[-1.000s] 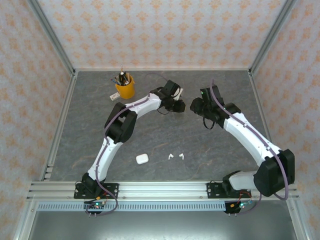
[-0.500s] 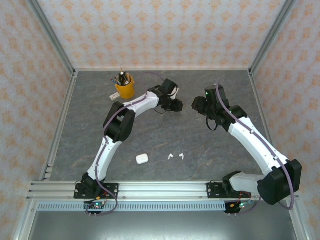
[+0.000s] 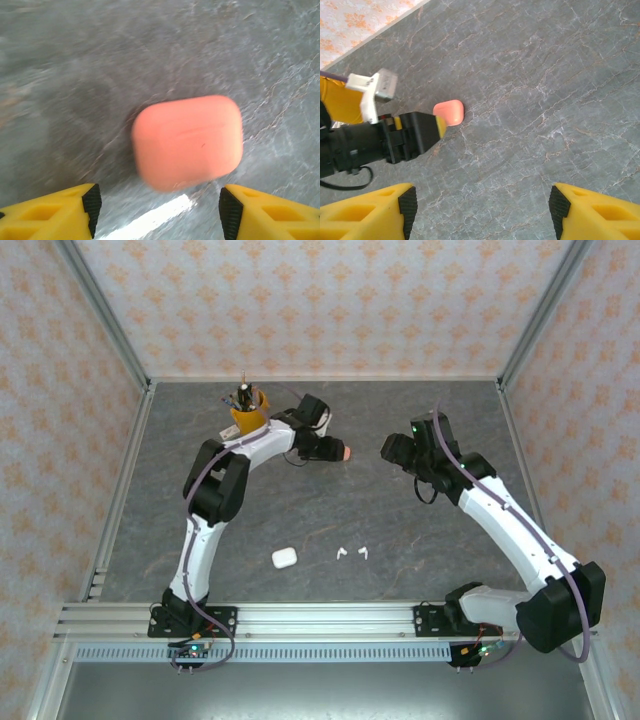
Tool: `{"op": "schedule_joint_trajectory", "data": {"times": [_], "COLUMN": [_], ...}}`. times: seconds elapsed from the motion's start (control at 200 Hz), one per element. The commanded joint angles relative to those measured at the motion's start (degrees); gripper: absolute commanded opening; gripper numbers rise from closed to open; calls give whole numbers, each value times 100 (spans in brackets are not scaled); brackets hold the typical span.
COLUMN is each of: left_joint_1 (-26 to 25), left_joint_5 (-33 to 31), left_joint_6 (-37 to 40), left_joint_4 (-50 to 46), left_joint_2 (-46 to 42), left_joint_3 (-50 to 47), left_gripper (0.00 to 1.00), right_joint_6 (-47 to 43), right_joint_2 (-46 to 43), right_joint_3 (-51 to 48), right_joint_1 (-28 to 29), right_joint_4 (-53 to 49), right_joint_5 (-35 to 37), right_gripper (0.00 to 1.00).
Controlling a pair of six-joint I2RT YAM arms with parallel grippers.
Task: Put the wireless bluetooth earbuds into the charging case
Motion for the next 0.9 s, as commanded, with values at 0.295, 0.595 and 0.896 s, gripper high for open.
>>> {"op": "schedule_joint_trajectory", "data": {"times": [0.295, 0.595, 0.896], "left_joint_1": [201, 333, 629], "left_joint_5": [-840, -1935, -3010], "left_joint_6": [304, 179, -368], "left_joint_4": [259, 697, 649], "left_joint_2": [-2776, -4768, -5926], "left_joint_3": [-1582, -2914, -3607], "left_gripper": [70, 77, 100], "right_joint_6": [217, 422, 655], "right_joint_2": [-89, 851, 2518], "right_joint_3": [-552, -335, 517], "right_joint_1": [332, 1994, 3655], "right_joint_4": [258, 230, 17], "right_joint_5": [-195, 323, 831], "right_gripper": [74, 74, 74]}}
